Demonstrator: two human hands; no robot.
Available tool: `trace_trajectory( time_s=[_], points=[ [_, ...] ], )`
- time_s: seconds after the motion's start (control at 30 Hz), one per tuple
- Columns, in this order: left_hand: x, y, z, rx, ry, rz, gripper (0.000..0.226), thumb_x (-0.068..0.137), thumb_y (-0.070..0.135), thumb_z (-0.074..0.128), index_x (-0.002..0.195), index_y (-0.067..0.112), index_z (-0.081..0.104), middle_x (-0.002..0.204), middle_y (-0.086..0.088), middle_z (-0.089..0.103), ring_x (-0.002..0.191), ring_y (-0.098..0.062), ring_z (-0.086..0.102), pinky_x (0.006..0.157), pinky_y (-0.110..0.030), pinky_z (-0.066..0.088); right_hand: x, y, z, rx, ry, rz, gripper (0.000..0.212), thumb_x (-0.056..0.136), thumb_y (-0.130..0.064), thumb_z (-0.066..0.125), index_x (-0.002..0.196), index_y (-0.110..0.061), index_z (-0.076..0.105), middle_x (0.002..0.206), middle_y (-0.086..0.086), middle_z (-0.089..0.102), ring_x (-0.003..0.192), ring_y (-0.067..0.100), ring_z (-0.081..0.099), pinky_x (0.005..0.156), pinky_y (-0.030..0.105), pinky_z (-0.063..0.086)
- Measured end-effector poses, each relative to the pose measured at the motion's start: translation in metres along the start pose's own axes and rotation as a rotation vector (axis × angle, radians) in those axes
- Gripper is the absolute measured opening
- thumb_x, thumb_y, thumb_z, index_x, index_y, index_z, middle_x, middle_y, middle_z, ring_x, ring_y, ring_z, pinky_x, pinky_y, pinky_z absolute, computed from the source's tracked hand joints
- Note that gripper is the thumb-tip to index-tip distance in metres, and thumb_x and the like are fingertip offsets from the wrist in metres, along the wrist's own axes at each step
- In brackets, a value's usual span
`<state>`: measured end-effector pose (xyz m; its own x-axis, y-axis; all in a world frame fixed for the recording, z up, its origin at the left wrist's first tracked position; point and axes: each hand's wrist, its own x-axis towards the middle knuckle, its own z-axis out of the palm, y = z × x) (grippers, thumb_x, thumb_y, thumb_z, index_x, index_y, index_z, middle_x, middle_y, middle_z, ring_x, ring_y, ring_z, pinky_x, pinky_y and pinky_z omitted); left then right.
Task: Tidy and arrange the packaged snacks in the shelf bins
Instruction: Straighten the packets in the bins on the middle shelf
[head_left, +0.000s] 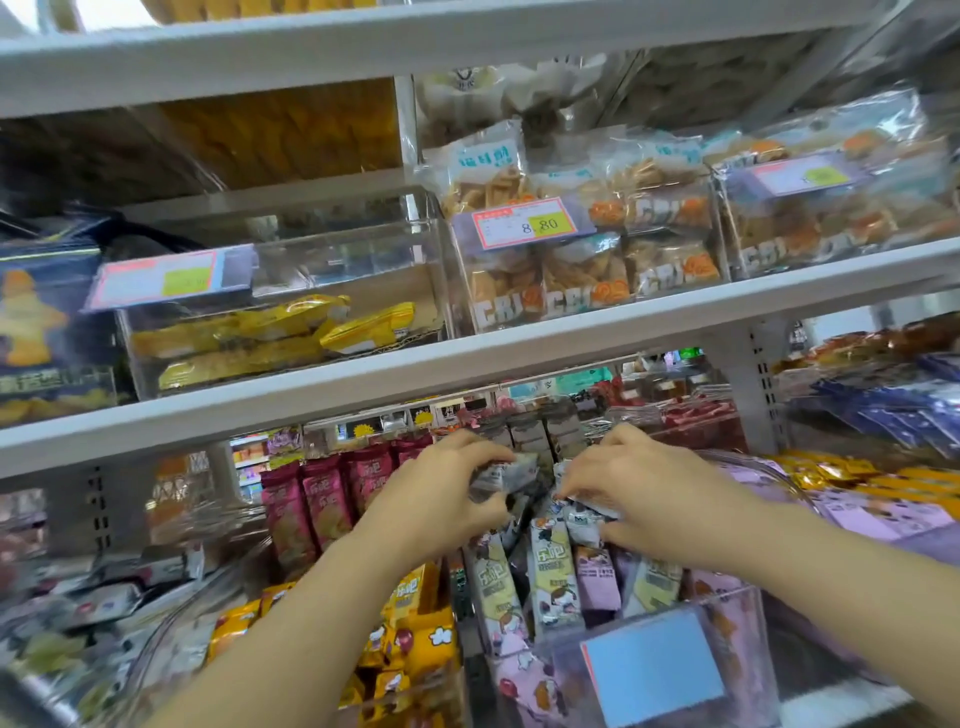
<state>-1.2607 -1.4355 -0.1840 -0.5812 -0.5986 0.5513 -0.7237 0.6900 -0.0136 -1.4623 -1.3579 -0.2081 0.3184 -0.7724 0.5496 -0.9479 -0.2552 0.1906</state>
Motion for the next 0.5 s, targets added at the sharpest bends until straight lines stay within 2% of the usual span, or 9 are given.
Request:
trace_trajectory(
  time_s=[0.07, 0.13, 0.2, 0.3, 0.37, 0.5],
  points=[
    [-0.007, -0.005, -0.004, -0.022, 0.072, 0.009, 0.042, 0.087, 0.036, 0.058, 0.128, 0.042, 0.051, 0.130, 0.018, 0.045, 0.089, -0.002, 0.053, 0.079, -0.029, 0.053, 0.004, -0.002, 0.001, -0.110, -0.057, -0.035, 0.054, 0.090, -0.018, 0.058, 0.137, -0.038, 0.042, 0.142, -0.012, 0.039, 0.123, 0.017, 0.031, 0.077, 0.025, 0.043],
    [-0.016, -0.010, -0.007, -0.038, 0.125, 0.008, 0.040, 0.089, 0.037, 0.057, 0.128, 0.045, 0.050, 0.130, 0.021, 0.043, 0.076, -0.002, 0.052, 0.073, -0.026, 0.052, 0.008, -0.004, 0.003, -0.195, -0.084, -0.044, 0.056, 0.089, -0.010, 0.056, 0.137, -0.036, 0.044, 0.144, -0.006, 0.037, 0.125, 0.019, 0.031, 0.070, 0.024, 0.039],
    [-0.026, -0.014, -0.012, -0.049, 0.156, -0.001, 0.041, 0.089, 0.038, 0.056, 0.129, 0.044, 0.049, 0.131, 0.022, 0.042, 0.082, -0.003, 0.056, 0.077, -0.028, 0.052, 0.010, -0.006, 0.005, -0.235, -0.065, -0.034, 0.052, 0.090, -0.010, 0.055, 0.135, -0.034, 0.046, 0.142, -0.004, 0.039, 0.124, 0.019, 0.034, 0.072, 0.026, 0.042],
    [-0.039, -0.020, -0.017, -0.038, 0.190, -0.006, 0.041, 0.090, 0.039, 0.057, 0.130, 0.043, 0.049, 0.134, 0.023, 0.041, 0.099, -0.003, 0.056, 0.087, -0.031, 0.051, 0.008, -0.006, 0.002, -0.250, -0.014, -0.007, 0.044, 0.092, -0.017, 0.054, 0.134, -0.029, 0.047, 0.139, -0.004, 0.043, 0.124, 0.020, 0.036, 0.084, 0.029, 0.049],
    [-0.048, -0.024, -0.019, -0.030, 0.211, -0.008, 0.041, 0.090, 0.040, 0.057, 0.130, 0.045, 0.048, 0.134, 0.026, 0.039, 0.100, 0.000, 0.052, 0.086, -0.029, 0.052, 0.006, -0.007, -0.003, -0.256, 0.022, 0.017, 0.043, 0.093, -0.021, 0.055, 0.134, -0.027, 0.045, 0.140, -0.005, 0.042, 0.123, 0.019, 0.036, 0.087, 0.029, 0.047],
    [-0.068, -0.033, -0.022, -0.005, 0.248, -0.035, 0.042, 0.088, 0.042, 0.057, 0.129, 0.048, 0.048, 0.133, 0.031, 0.036, 0.096, -0.004, 0.059, 0.082, -0.033, 0.054, 0.003, -0.015, -0.016, -0.272, 0.127, 0.045, 0.043, 0.093, -0.025, 0.056, 0.134, -0.026, 0.044, 0.138, -0.007, 0.044, 0.124, 0.018, 0.037, 0.092, 0.028, 0.047]
  ],
)
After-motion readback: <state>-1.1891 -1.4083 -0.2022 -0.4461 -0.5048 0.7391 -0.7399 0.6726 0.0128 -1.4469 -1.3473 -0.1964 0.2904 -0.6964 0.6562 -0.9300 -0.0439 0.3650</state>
